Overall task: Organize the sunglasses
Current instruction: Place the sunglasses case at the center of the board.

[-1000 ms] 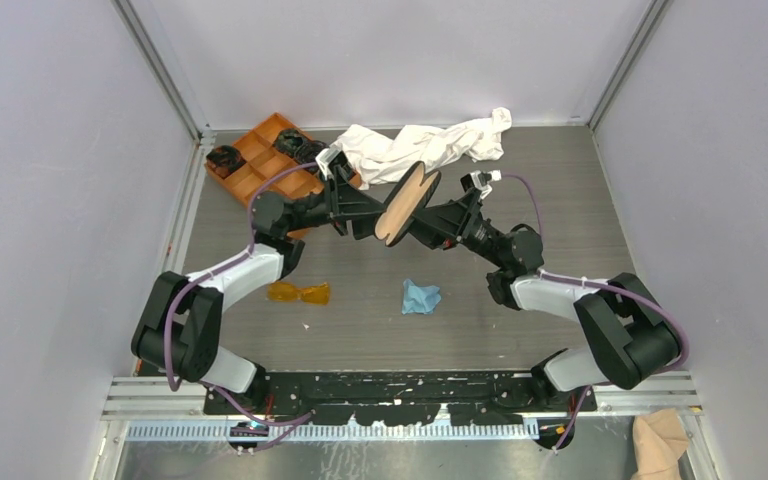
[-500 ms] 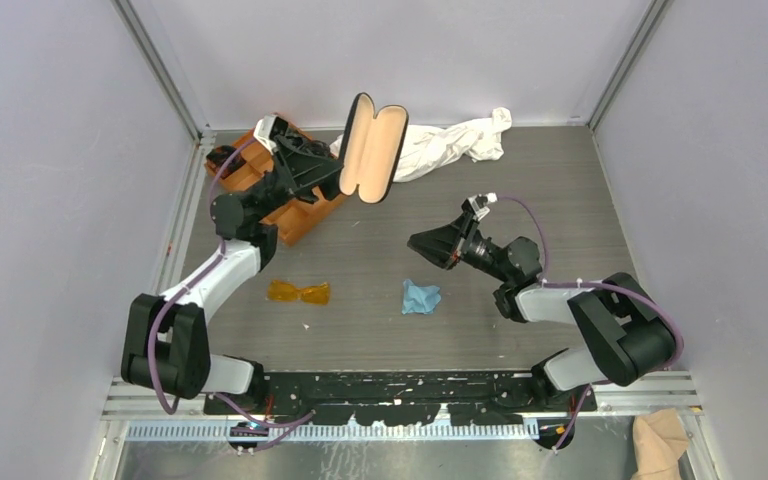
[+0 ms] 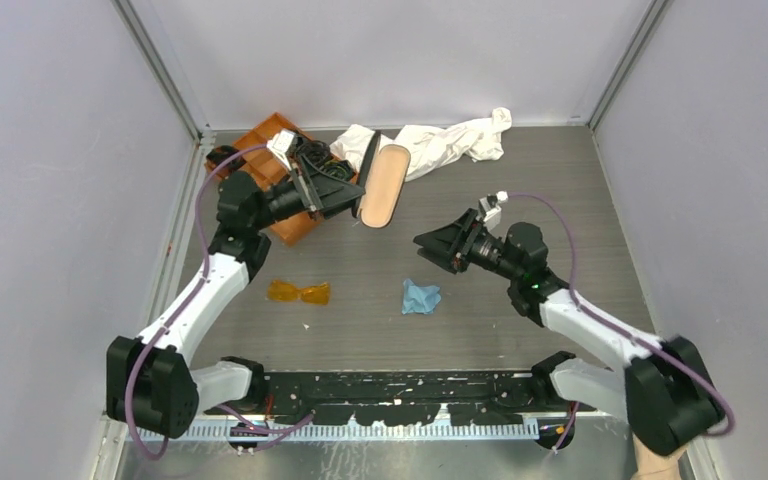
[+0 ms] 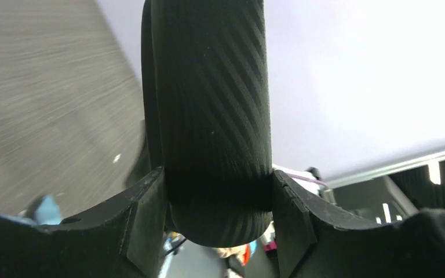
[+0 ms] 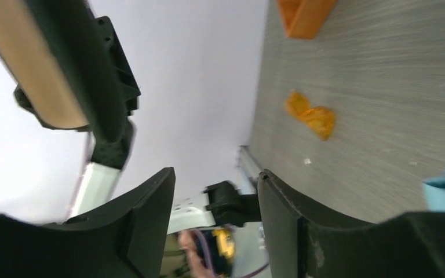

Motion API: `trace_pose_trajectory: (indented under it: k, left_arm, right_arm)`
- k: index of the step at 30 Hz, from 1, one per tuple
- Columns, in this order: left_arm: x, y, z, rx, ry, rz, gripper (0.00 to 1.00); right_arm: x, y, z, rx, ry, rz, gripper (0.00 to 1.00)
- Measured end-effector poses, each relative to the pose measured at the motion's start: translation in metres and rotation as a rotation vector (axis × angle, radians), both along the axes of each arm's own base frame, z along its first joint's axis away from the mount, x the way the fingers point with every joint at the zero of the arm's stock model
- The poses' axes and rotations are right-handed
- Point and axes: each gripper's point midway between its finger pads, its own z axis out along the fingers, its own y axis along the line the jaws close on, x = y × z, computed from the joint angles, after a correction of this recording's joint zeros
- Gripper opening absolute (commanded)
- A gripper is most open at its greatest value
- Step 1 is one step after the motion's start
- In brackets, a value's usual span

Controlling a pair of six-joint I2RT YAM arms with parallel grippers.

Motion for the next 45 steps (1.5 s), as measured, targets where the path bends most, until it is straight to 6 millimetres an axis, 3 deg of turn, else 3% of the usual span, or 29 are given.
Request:
trace_pose_trajectory:
  k: [4,5,6,8,12,18,22,24,28,30,33,34,37,41,45]
  left_arm:
    - [0.011,-0.011,-0.047,0.163,0.047,-0.004,0.00]
    - [0.017,-0.018,-0.073,0.225,0.083,-0.022,0.00]
    - [0.018,-0.020,-0.083,0.246,0.099,-0.028,0.00]
    - [0.023,-0.030,-0.123,0.322,0.164,-0.047,0.00]
    - [0.029,-0.045,-0.184,0.416,0.255,-0.086,0.00]
    - [0.051,-0.057,-0.234,0.513,0.291,-0.161,0.00]
    - [0.068,-0.057,-0.246,0.597,0.229,-0.181,0.00]
    - [0.079,-0.058,-0.250,0.632,0.212,-0.208,0.05]
    - [0.091,-0.057,-0.266,0.696,0.202,-0.249,0.40]
    - [0.087,-0.053,-0.273,0.721,0.214,-0.269,0.57]
    - [0.081,-0.047,-0.278,0.754,0.226,-0.292,0.73]
    - [0.080,-0.045,-0.278,0.766,0.227,-0.293,0.87]
    - [0.083,-0.037,-0.279,0.831,0.236,-0.271,0.99]
    - [0.086,-0.024,-0.265,0.913,0.212,-0.213,1.00]
    - [0.084,-0.012,-0.217,0.946,0.120,-0.135,1.00]
  right_arm:
    - [0.004,-0.024,-0.001,-0.224,-0.030,-0.131,0.63]
    - [0.004,-0.031,-0.003,-0.275,-0.030,-0.161,0.63]
    - [0.005,-0.040,-0.007,-0.340,-0.025,-0.194,0.64]
    - [0.003,-0.058,-0.020,-0.464,0.002,-0.248,0.64]
    - [-0.010,-0.090,-0.055,-0.663,0.080,-0.303,0.64]
    - [-0.027,-0.115,-0.070,-0.771,0.124,-0.339,0.64]
    - [-0.033,-0.120,-0.076,-0.781,0.129,-0.350,0.64]
    - [-0.037,-0.122,-0.082,-0.790,0.139,-0.348,0.64]
    - [-0.043,-0.125,-0.090,-0.808,0.163,-0.338,0.64]
    - [-0.045,-0.126,-0.091,-0.811,0.167,-0.336,0.64]
    - [-0.046,-0.127,-0.091,-0.813,0.168,-0.335,0.65]
    - [-0.047,-0.127,-0.091,-0.813,0.168,-0.335,0.66]
    - [-0.048,-0.128,-0.093,-0.823,0.170,-0.333,0.72]
    - [-0.050,-0.131,-0.096,-0.848,0.176,-0.324,0.75]
    - [-0.051,-0.132,-0.099,-0.870,0.185,-0.310,0.77]
